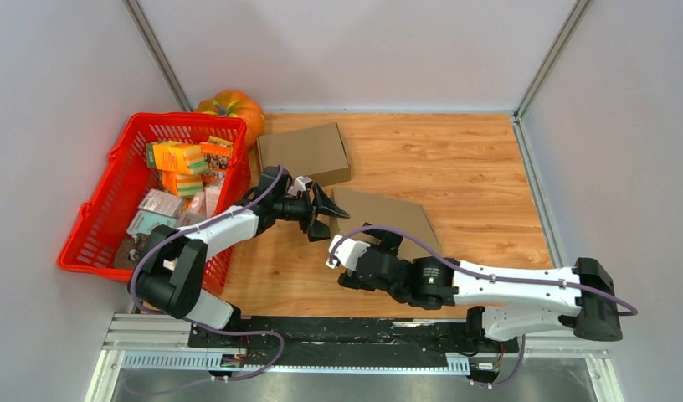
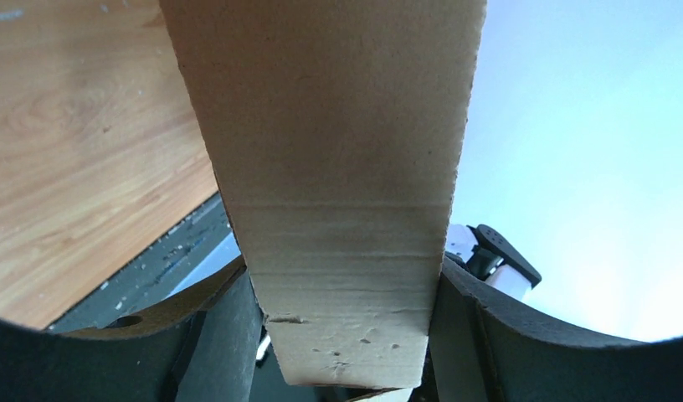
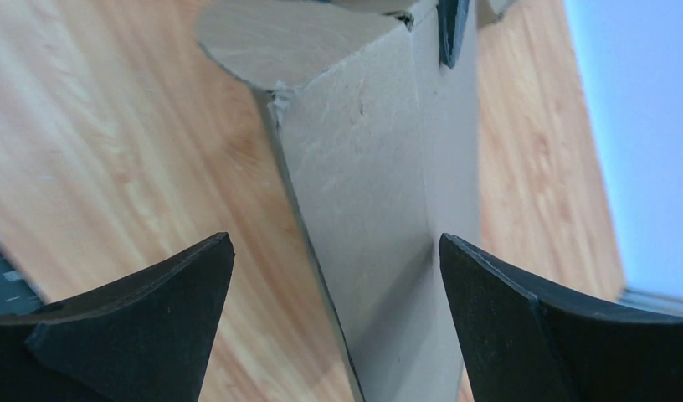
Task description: Fold the paper box
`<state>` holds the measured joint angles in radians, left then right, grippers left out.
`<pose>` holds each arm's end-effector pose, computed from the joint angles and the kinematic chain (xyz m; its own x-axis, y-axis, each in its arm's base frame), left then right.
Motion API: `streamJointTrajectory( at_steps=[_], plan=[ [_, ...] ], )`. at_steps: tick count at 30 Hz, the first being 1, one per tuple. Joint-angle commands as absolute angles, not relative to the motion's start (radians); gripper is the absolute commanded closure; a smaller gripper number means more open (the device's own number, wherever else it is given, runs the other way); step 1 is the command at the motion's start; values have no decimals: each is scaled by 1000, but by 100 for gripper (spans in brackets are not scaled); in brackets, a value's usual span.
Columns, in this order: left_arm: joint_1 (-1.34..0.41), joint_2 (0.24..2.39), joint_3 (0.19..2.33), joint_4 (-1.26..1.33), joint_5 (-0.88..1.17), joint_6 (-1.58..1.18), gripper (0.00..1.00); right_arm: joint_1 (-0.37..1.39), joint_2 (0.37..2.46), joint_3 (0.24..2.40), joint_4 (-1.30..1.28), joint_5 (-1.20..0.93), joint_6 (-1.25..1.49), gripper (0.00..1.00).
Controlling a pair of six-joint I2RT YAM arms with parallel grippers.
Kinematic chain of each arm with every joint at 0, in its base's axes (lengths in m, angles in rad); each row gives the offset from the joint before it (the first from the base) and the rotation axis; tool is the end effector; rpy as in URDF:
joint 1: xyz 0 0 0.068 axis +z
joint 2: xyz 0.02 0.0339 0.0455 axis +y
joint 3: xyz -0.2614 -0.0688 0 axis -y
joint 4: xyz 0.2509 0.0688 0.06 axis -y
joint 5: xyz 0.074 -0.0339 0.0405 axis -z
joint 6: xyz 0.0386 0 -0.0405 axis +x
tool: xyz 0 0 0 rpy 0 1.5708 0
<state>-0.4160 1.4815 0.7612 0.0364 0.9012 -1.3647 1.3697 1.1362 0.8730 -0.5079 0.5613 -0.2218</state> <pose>0.2629 -0.1492 0.1916 -0.9079 -0.2631 0.3263 -0.4006 0.3158 -0.8601 0.0689 0.2353 0.2689 0.0299 -0.7856 -0.6180 -0.7654 0.3796 -0.5196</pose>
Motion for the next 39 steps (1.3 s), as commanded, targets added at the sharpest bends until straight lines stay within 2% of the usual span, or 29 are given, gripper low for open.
streamJointTrajectory(
  at_steps=[1,9,12,13,15,16,17,18,20,22,23,28,31,35,39],
  plan=[
    [-408,1414,752,28,954,-1477,76,1382,1215,847,-385,842,-314,0],
    [-391,1407,779,-86,991,-1394,78,1376,1213,796,-281,927,-380,0],
    [-391,1401,740,-5,1002,-1440,75,1377,1177,773,-244,917,-385,9],
    [-391,1391,727,29,1003,-1453,73,1379,1155,762,-223,917,-390,16],
    [-391,1378,707,58,1008,-1442,63,1385,1128,759,-219,896,-393,22],
    [-390,1358,706,48,1005,-1424,59,1390,1099,756,-215,881,-397,29],
    [-390,1344,703,32,1002,-1392,49,1394,1086,743,-207,873,-402,33],
    [-390,1327,698,34,1002,-1370,45,1396,1074,738,-201,873,-405,36],
    [-385,1258,707,-36,968,-1295,29,1396,1042,735,-201,867,-408,41],
    [-383,1159,710,-104,912,-1174,28,1396,1017,739,-219,861,-410,46],
    [-383,1119,686,-115,899,-1152,24,1396,1011,742,-233,861,-407,46],
    [-379,887,549,-115,802,-1143,24,1396,967,742,-262,862,-403,50],
    [-376,824,434,24,781,-1288,23,1402,948,721,-206,905,-425,52],
    [-350,749,417,-63,690,-1406,23,1436,945,704,-163,986,-475,54],
    [-348,732,380,110,641,-1688,23,1462,994,698,-152,1011,-492,53]
  ],
)
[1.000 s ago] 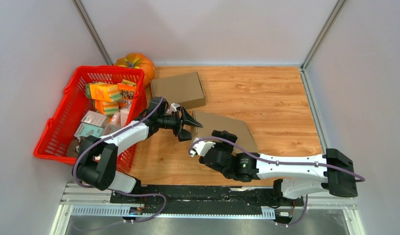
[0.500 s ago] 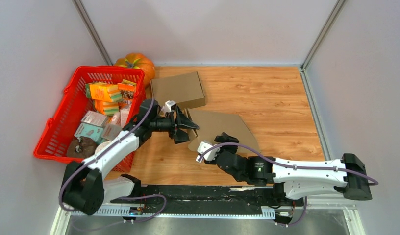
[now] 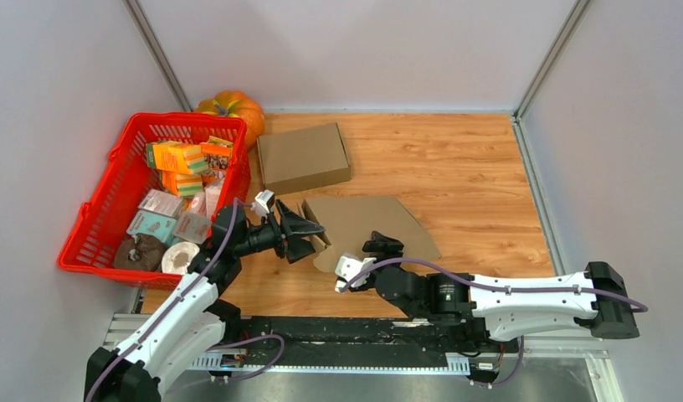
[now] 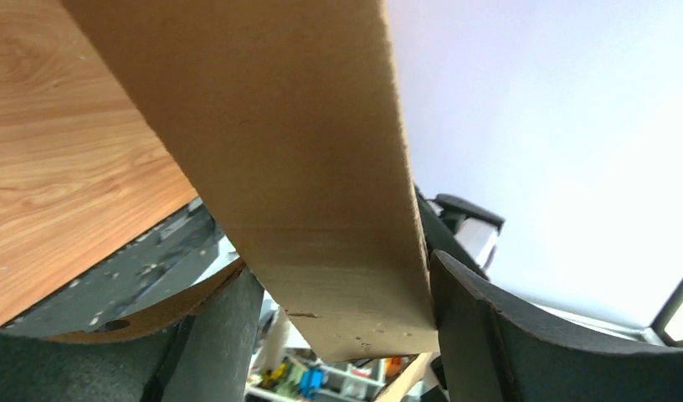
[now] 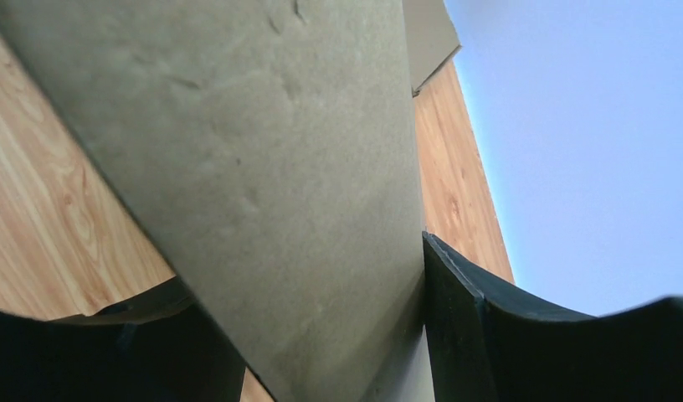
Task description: Fold the paper box
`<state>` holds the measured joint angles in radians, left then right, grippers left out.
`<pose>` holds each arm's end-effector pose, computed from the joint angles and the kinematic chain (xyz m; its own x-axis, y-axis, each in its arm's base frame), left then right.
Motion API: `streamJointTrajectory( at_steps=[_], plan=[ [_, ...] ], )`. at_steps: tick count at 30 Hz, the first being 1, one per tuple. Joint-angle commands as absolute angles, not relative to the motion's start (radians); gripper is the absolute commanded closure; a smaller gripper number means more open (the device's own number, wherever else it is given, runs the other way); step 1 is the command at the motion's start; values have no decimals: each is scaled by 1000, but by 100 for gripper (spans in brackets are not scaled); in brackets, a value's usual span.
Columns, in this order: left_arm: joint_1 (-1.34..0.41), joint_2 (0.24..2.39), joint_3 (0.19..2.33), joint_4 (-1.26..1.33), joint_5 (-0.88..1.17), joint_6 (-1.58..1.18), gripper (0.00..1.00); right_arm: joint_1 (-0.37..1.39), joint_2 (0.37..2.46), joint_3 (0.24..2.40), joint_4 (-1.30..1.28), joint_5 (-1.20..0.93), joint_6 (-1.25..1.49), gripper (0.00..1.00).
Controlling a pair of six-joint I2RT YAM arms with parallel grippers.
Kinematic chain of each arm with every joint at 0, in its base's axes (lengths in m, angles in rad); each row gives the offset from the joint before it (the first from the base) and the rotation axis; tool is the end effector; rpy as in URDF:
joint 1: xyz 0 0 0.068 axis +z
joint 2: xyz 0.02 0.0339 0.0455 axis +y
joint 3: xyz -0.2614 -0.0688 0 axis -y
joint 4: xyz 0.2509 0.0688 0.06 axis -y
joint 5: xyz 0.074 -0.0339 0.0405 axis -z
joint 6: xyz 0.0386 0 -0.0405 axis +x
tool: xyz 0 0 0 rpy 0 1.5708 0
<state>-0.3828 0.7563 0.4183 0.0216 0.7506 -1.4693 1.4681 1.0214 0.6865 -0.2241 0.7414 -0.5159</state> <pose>0.1605 -0.0930 0.2345 -0.8992 -0.4222 0.1148 -0.1985 0.1598 -0.9670 0.0492 0.2232 0.2563 0.2857 -0.7771 -0.5608 -0.6139 0.3009 -0.7298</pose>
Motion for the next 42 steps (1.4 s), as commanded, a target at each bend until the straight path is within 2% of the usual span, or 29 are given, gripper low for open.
streamJointTrajectory(
  at_steps=[1,3,4,5,7,12,15,16,18,19,21,22,27,29,33,35,42],
  plan=[
    [-348,758,387,107,661,-1730,23,1466,1023,698,-147,1025,-502,53],
    [-348,791,457,39,689,-1738,22,1470,1045,701,-143,1031,-505,53],
    [-348,823,500,-156,704,-1705,22,1468,1051,698,-132,1028,-506,53],
    [-348,840,603,-279,701,-1603,22,1468,1049,692,-127,1026,-506,53],
    [-348,895,681,-456,696,-1524,22,1468,1042,687,-124,1025,-509,53],
    [-348,893,796,-580,611,-1402,22,1467,1016,727,-198,1017,-457,53],
    [-348,809,814,-606,491,-1275,22,1448,999,800,-389,945,-330,51],
    [-348,763,834,-650,420,-1214,22,1431,997,857,-502,849,-296,50],
    [-359,688,804,-593,384,-1071,29,1354,1000,922,-659,708,-220,49],
    [-360,663,758,-486,405,-999,35,1326,1006,977,-702,548,-209,50],
    [-386,603,726,-358,445,-898,44,1243,1050,1035,-811,421,-178,48],
    [-435,588,738,-347,427,-783,45,1205,1075,1113,-851,273,-167,47],
    [-590,578,811,-449,338,-503,47,1050,1323,1369,-1151,-36,-126,49],
    [-613,580,799,-425,342,-413,44,1017,1393,1458,-1204,-99,-121,49],
    [-617,555,735,-347,293,-296,47,966,1509,1525,-1229,-158,-124,49],
    [-621,561,697,-263,294,-273,46,953,1532,1537,-1227,-181,-130,48],
    [-624,644,712,-242,151,-206,43,916,1595,1557,-1223,-207,-138,48]
  ],
)
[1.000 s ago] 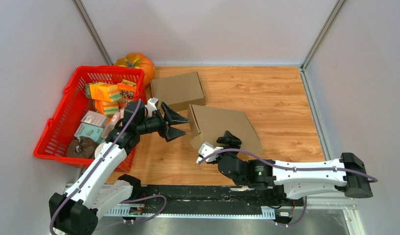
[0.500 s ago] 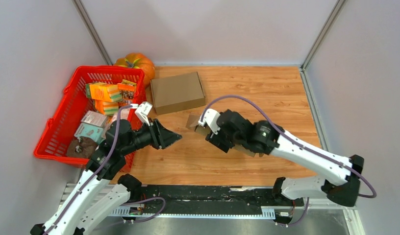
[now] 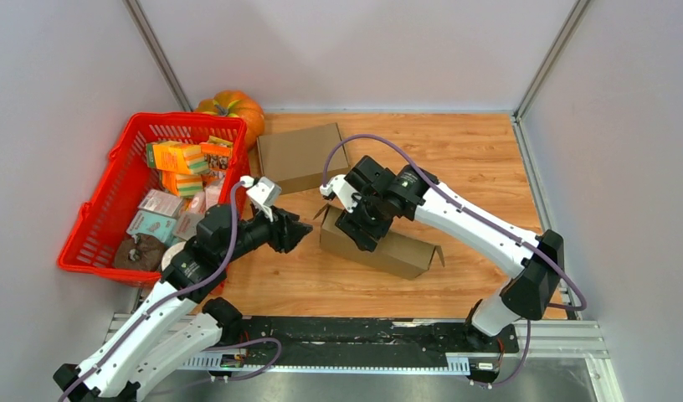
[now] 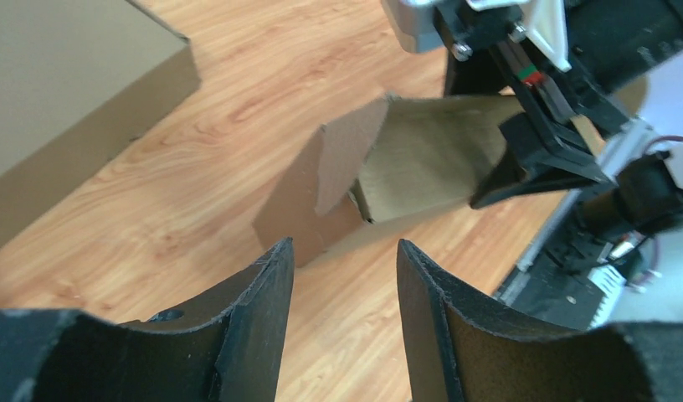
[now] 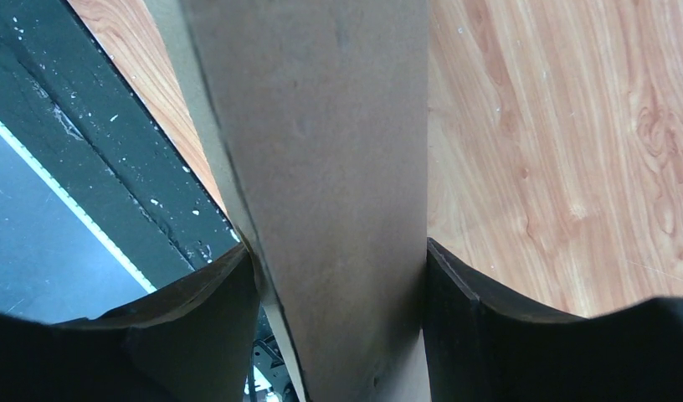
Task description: Fold the paper box
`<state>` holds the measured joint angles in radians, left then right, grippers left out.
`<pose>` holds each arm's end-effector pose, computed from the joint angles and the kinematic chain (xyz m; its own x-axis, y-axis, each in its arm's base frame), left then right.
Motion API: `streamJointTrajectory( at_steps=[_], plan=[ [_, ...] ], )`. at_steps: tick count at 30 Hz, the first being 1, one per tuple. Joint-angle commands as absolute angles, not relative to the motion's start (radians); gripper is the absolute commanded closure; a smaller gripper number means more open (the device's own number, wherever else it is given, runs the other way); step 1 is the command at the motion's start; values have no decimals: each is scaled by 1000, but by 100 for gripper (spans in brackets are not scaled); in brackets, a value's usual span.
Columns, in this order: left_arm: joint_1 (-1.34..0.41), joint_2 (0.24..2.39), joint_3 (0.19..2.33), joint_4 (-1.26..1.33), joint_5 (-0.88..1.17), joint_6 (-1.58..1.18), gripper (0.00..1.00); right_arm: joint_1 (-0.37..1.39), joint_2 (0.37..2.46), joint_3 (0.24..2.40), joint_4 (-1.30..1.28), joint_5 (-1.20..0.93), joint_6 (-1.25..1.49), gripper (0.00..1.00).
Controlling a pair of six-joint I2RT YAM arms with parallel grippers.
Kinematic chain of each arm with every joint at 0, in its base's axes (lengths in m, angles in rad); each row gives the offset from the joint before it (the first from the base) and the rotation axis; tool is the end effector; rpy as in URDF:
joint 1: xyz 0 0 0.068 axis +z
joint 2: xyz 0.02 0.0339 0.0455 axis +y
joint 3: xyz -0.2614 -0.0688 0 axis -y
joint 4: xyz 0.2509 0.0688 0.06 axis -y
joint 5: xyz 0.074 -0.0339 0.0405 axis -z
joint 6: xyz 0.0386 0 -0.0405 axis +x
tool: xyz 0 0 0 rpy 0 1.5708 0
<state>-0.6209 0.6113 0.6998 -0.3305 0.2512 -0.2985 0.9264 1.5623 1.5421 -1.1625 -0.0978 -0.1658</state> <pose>0.1235 -0.1001 0.3188 -0.4097 -0.0571 -0.9104 0.6689 0.6598 -0.3425 0.1846 0.2520 0.3258 -0.4134 -0.8237 -0.3882 -0.8984 0.4384 0.0267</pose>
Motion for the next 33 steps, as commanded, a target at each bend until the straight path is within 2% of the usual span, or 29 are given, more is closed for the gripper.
streamJointTrajectory(
  at_steps=[1,5,11,14,20,23,24,27,33],
  plan=[
    [-624,655,728,-235,156,-195,43,914,1601,1572,-1226,-206,-138,48],
    [-624,745,773,-202,236,-181,42,910,1621,1592,-1229,-213,-140,48],
    [-627,862,815,-236,310,-206,45,905,1626,1598,-1226,-206,-141,49],
    [-627,877,822,-244,276,-207,60,905,1625,1595,-1220,-212,-137,50],
    [-635,939,873,-299,299,-206,64,904,1623,1582,-1210,-204,-137,51],
    [-641,956,885,-308,327,-216,76,905,1621,1569,-1195,-193,-133,51],
    [-640,960,900,-333,321,-219,85,904,1621,1569,-1190,-190,-129,51],
    [-643,959,928,-356,324,-264,100,904,1621,1562,-1177,-175,-121,51],
    [-649,979,951,-368,318,-362,100,905,1618,1565,-1155,-170,-106,50]
  ],
)
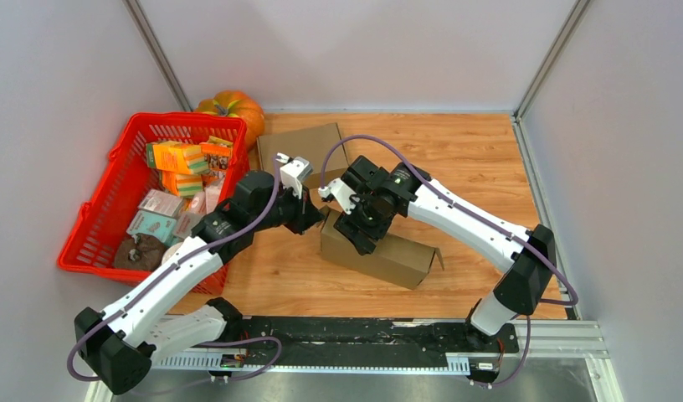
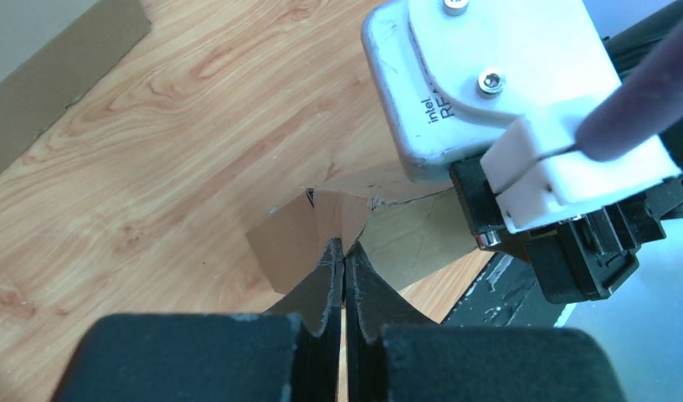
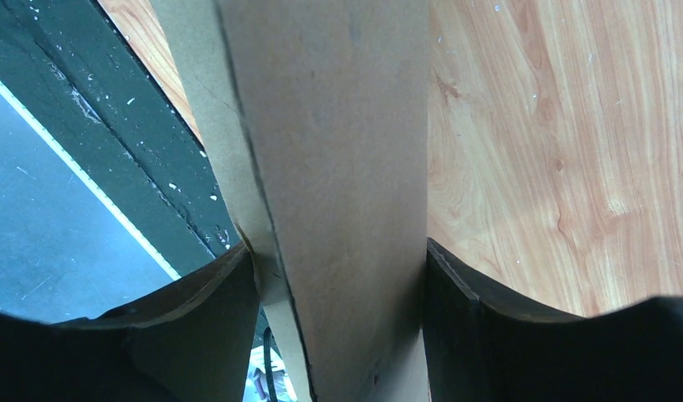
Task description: Fold the paper box
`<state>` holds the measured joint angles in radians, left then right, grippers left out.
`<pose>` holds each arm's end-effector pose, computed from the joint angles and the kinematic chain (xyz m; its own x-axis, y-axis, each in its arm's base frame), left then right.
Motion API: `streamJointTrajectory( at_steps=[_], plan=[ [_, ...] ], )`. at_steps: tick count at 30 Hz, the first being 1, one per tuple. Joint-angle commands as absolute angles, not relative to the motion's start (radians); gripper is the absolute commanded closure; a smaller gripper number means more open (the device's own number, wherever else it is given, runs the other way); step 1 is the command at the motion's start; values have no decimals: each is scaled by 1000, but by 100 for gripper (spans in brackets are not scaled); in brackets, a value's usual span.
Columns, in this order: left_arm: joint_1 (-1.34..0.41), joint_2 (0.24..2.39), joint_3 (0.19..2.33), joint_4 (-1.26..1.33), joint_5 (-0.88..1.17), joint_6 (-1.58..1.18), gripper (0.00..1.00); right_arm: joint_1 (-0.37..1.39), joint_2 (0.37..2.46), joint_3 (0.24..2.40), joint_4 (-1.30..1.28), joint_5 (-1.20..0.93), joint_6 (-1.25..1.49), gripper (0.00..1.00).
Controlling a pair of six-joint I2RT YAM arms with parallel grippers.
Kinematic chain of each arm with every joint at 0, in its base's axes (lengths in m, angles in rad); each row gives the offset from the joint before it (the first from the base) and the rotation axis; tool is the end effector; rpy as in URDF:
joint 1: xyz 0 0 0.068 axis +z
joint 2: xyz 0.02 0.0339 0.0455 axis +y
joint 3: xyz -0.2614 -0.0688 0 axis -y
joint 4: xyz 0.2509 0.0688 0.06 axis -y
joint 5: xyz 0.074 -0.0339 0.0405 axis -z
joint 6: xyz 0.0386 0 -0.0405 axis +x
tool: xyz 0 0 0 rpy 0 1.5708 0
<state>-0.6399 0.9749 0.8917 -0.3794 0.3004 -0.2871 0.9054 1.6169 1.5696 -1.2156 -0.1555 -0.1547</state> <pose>0.1757 -0.1450 0.3193 -0.5650 0.0834 -0.8209 0.6494 0.6587 -0.3801 0.1925 0.2550 0.3158 -0.4571 -0.8290 -0.3222 -0.8872 0.4506 0.0991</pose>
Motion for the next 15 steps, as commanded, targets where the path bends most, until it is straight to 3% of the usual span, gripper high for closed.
streamJointTrajectory(
  at_steps=[1,15],
  plan=[
    [-649,979,953,-373,305,-376,100,904,1618,1563,-1154,-172,-106,50],
    [-664,1034,1007,-456,267,-620,100,904,1631,1557,-1128,-161,-98,46]
  ],
)
